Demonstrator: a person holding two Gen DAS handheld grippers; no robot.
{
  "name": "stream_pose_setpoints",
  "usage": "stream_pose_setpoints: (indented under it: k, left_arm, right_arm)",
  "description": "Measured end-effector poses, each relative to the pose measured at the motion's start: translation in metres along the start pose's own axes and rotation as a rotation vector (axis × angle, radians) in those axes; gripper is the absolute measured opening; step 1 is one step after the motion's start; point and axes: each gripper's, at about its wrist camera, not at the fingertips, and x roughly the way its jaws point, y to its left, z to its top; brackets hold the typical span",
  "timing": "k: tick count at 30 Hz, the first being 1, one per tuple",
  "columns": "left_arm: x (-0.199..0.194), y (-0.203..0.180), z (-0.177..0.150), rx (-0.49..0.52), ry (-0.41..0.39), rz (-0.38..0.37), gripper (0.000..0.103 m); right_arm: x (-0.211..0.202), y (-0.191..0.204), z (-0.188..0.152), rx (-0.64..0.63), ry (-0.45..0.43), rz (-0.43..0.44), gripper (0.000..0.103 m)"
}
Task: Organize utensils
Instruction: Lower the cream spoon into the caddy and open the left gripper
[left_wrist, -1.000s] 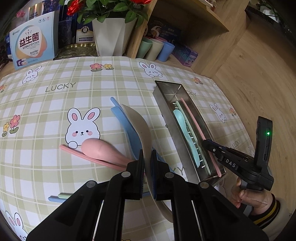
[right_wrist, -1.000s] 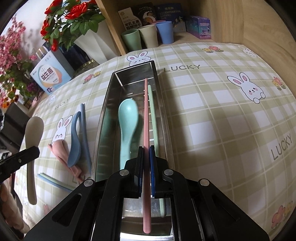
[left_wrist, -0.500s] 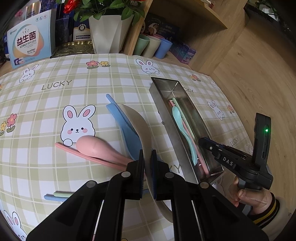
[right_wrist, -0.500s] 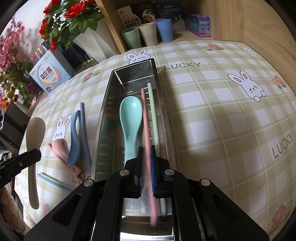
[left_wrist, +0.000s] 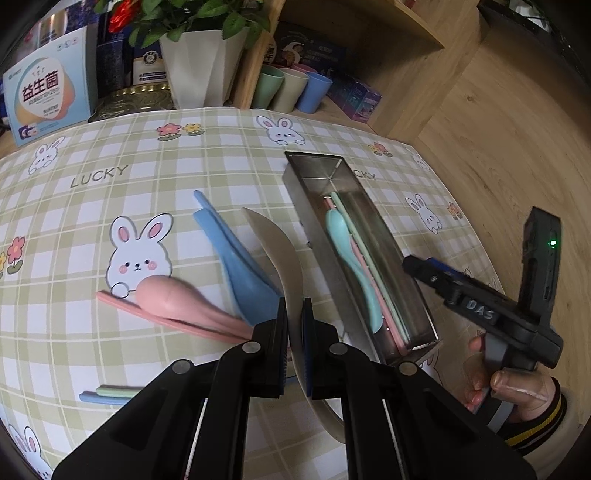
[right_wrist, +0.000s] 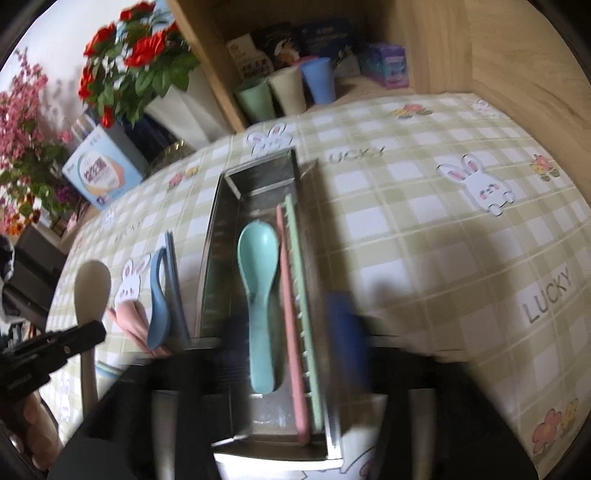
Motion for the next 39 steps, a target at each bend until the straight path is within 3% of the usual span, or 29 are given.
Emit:
stream_pose_setpoints:
  k: [4, 9, 17, 29, 39]
  left_arm:
    - [0.008, -0.013, 0.005, 0.019, 0.015, -0.017, 0.007]
    - [0.026, -0.036, 0.017, 0.054, 0.048, -0.027, 0.007]
    - [0.064, -0.065, 0.038, 0.088, 0.126, -0.038, 0.007]
    - [0.113, -0.087, 0.047, 0.16, 0.246, 0.118, 0.007]
    - [0.128, -0.087, 0.049, 0.179, 0.285, 0.201, 0.007]
  right_arm:
    - [-0.005, -0.011, 0.005, 0.017, -0.006, -0.01, 0.063]
    - [-0.009, -0.03, 0.007, 0.053, -0.009, -0.042, 0.073]
    - [-0.013, -0.054, 0.006, 0.113, -0.019, -0.049, 0.073]
    - [-0.021, -0.073, 0.008, 0.155, -0.029, -0.051, 0.073]
    - [-0.021, -0.084, 0.007, 0.182, -0.028, -0.05, 0.074]
